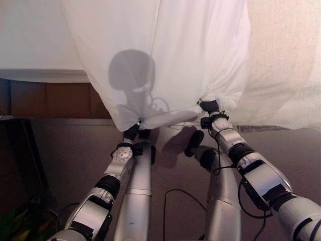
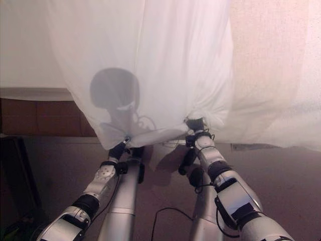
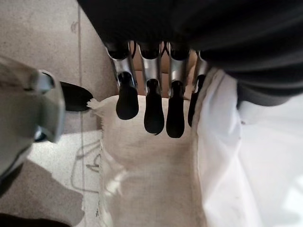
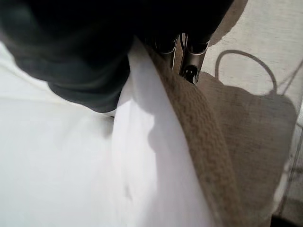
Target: Make the bed
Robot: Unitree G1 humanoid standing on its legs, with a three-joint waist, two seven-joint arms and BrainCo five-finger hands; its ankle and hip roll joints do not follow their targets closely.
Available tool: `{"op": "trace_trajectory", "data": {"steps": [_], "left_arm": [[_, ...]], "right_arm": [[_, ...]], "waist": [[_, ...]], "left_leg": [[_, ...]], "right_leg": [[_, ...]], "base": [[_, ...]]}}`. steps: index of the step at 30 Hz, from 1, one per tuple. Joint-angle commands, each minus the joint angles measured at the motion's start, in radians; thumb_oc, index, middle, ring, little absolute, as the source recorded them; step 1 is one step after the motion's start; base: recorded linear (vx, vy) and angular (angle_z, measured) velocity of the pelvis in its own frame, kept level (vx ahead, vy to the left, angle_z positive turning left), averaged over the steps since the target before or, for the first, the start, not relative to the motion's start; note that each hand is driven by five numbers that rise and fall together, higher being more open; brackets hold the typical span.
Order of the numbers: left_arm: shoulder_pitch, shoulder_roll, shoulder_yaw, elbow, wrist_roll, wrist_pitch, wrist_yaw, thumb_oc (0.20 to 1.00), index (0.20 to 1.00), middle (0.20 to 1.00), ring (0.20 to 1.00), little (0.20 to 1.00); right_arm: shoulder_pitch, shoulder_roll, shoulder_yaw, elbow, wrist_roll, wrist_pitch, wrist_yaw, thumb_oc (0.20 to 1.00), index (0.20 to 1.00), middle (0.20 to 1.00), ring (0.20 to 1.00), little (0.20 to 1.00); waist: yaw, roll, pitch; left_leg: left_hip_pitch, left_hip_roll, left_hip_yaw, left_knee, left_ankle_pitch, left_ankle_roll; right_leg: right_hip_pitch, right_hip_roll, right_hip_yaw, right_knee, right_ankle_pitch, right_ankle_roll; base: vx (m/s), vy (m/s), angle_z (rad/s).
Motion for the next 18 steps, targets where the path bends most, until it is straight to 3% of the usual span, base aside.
{"op": "trace_trajectory", "data": {"steps": [1,5,6,7,8,9,11,12,18], "left_arm": [[0.197,0.125,0.09,0.262,0.006,0.13,0.075,0.2,0.2,0.2,0.2,0.2],[0.16,0.12,0.079,0.329,0.013,0.17,0.045,0.2,0.2,0.2,0.2,0.2],[0.156,0.123,0.075,0.34,0.02,0.179,0.034,0.2,0.2,0.2,0.2,0.2],[0.16,0.124,0.066,0.341,0.036,0.181,0.023,0.2,0.2,0.2,0.2,0.2],[0.16,0.124,0.066,0.341,0.037,0.181,0.023,0.2,0.2,0.2,0.2,0.2],[0.163,0.126,0.066,0.337,0.032,0.181,0.02,0.2,0.2,0.2,0.2,0.2],[0.166,0.123,0.067,0.336,0.028,0.182,0.017,0.2,0.2,0.2,0.2,0.2],[0.173,0.115,0.073,0.342,0.009,0.183,0.01,1.0,1.0,1.0,1.0,1.0],[0.232,0.099,0.065,0.374,0.068,0.205,-0.02,1.0,1.0,1.0,1.0,1.0]], "right_arm": [[0.232,-0.137,-0.033,0.259,-0.09,0.158,-0.059,0.2,0.2,0.2,0.2,0.2],[0.226,-0.15,-0.044,0.321,-0.115,0.188,-0.058,0.2,0.2,0.2,0.2,0.2],[0.225,-0.15,-0.044,0.326,-0.121,0.191,-0.056,0.313,0.313,0.313,0.313,0.313],[0.225,-0.154,-0.038,0.335,-0.138,0.199,-0.047,0.818,0.818,0.818,0.818,0.818],[0.225,-0.154,-0.038,0.335,-0.138,0.199,-0.047,0.878,0.878,0.878,0.878,0.878],[0.23,-0.158,-0.029,0.347,-0.156,0.207,-0.036,1.0,1.0,1.0,1.0,1.0],[0.232,-0.159,-0.03,0.343,-0.151,0.206,-0.037,1.0,1.0,1.0,1.0,1.0],[0.243,-0.156,-0.036,0.336,-0.137,0.201,-0.038,1.0,1.0,1.0,1.0,1.0],[0.299,-0.168,-0.038,0.343,-0.169,0.209,-0.021,1.0,1.0,1.0,1.0,1.0]], "waist": [[0.005,0.02,-0.023],[0.009,0.026,-0.023],[0.009,0.025,-0.023],[0.012,0.026,-0.023],[0.013,0.026,-0.023],[0.015,0.029,-0.023],[0.017,0.03,-0.023],[0.018,0.03,-0.023],[0.014,0.023,-0.023]], "left_leg": [[-0.071,-0.056,0.019,-0.038,0.029,0.1],[-0.107,-0.063,0.022,0.016,0.008,0.109],[-0.11,-0.063,0.024,0.026,0.003,0.112],[-0.119,-0.063,0.026,0.043,-0.005,0.116],[-0.12,-0.063,0.026,0.044,-0.006,0.116],[-0.128,-0.067,0.026,0.06,-0.013,0.119],[-0.13,-0.067,0.028,0.065,-0.016,0.12],[-0.132,-0.066,0.031,0.071,-0.021,0.121],[-0.135,-0.068,0.033,0.095,-0.036,0.128]], "right_leg": [[-0.052,-0.023,0.114,-0.071,0.049,0.113],[-0.084,-0.031,0.128,-0.027,0.031,0.107],[-0.088,-0.032,0.131,-0.022,0.027,0.106],[-0.094,-0.032,0.134,-0.014,0.022,0.103],[-0.094,-0.032,0.134,-0.013,0.022,0.103],[-0.101,-0.034,0.138,0.0,0.015,0.1],[-0.103,-0.035,0.138,0.004,0.011,0.1],[-0.102,-0.034,0.142,0.009,0.004,0.098],[-0.106,-0.03,0.151,0.023,-0.009,0.09]], "base": [[0.01,0.044,0.03],[0.01,0.038,0.01],[0.01,0.037,0.01],[0.01,0.037,-0.01],[0.02,0.036,-0.02],[0.02,0.019,-0.04],[0.0,0.0,0.0],[0.0,0.0,0.0],[0.0,0.009,-0.01]]}}
